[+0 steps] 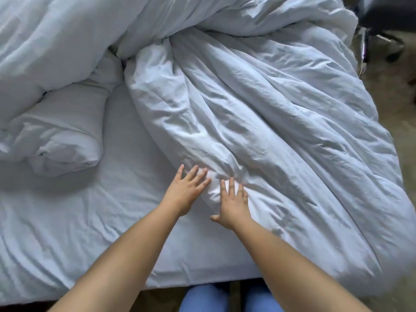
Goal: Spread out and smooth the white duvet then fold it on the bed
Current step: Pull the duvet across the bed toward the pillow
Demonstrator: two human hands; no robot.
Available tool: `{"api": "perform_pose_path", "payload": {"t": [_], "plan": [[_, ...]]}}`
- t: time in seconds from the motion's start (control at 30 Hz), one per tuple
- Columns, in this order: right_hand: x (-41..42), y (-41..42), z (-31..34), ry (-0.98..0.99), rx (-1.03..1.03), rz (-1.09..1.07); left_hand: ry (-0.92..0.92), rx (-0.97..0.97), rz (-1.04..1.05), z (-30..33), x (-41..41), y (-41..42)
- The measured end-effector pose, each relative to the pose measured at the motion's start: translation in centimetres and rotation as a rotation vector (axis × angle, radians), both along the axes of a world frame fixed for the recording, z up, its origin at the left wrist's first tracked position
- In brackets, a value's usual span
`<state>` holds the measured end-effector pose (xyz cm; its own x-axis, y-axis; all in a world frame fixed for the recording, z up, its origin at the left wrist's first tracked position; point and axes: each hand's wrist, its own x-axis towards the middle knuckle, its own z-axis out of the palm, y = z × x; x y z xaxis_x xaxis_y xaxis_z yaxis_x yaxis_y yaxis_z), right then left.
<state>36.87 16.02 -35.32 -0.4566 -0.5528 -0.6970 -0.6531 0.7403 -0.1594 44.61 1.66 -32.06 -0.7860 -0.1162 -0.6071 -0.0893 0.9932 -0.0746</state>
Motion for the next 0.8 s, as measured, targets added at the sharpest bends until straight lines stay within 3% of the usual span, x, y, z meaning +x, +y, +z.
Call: {"api": "perform_pose_path", "payload": {"t": [0.2,0.4,0.63,0.73,0.8], "plan": [[1.1,-1.3,-3.4,0.182,0.093,-0.052,0.016,0.014,-0.150,-4.4,-1.1,-3.1],[1.1,-2.6,-3.9,0.320,-0.114,-0.180,0.078,-0.009,-0.236,-7.0,-2.0,-4.1],[1.6,-1.8,2.0,0.080,-0.134,-0.541,0.414,0.116,-0.320,-4.7,-2.3,-3.2],[3.0,-1.0,4.6,0.023,-0.179,-0.532,0.363,0.036,-0.317,-0.6,-1.9,-2.0],[4.5,-0.5,6.4,0.010,-0.218,-0.515,0.187,-0.034,-0.238,3.2,-1.2,-0.9]]}}
